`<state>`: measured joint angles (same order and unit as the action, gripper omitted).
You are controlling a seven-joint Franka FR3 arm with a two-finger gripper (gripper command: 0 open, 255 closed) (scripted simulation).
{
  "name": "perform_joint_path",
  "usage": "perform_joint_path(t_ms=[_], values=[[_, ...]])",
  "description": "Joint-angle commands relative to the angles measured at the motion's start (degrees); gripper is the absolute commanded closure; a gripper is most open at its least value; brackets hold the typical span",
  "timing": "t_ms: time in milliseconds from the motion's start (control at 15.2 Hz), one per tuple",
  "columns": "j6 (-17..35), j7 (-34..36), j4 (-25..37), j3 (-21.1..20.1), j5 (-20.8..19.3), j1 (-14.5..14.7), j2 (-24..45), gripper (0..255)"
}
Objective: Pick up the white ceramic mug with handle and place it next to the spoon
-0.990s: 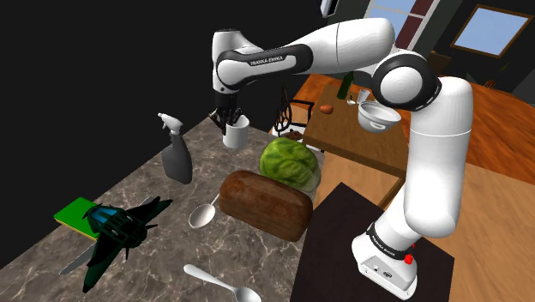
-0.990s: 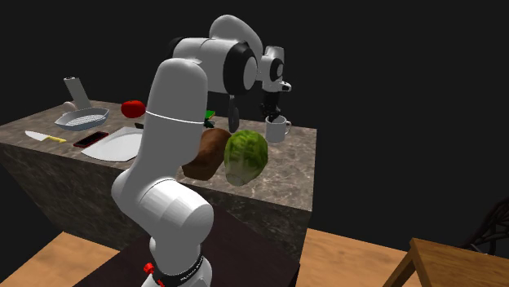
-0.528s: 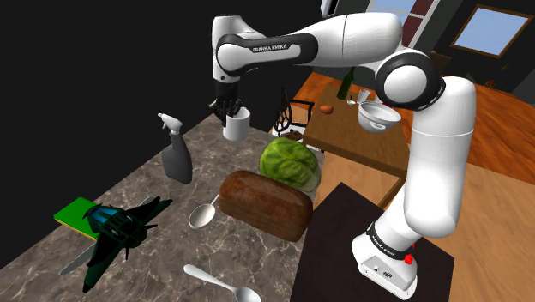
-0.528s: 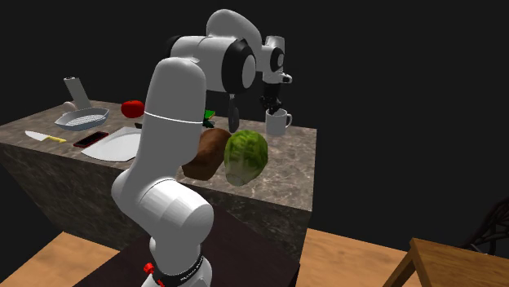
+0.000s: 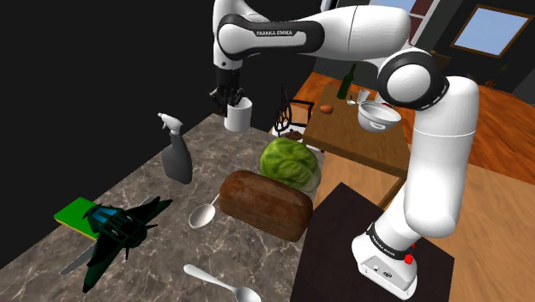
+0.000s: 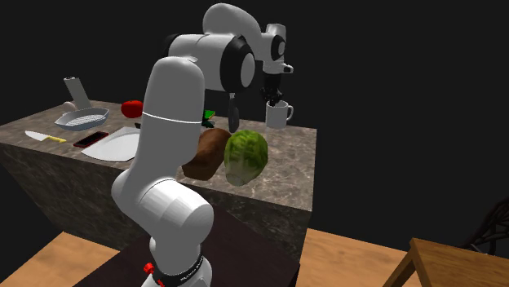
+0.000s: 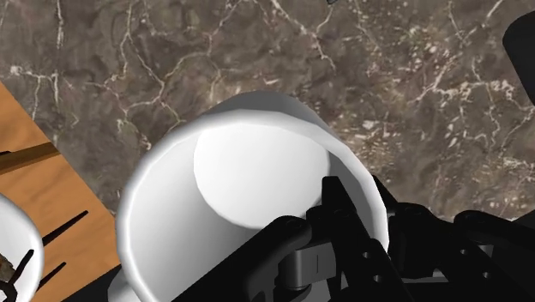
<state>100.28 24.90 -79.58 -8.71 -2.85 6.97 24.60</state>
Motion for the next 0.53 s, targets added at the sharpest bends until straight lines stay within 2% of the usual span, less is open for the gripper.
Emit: perform_joint_path(t_ms=[0,462], values=[[-1.6,0.0,1.6,0.0,0.0,0.1,0.0,255],[-7.2,0.0,7.6,-0.1,0.0,0.3,0.3,255]])
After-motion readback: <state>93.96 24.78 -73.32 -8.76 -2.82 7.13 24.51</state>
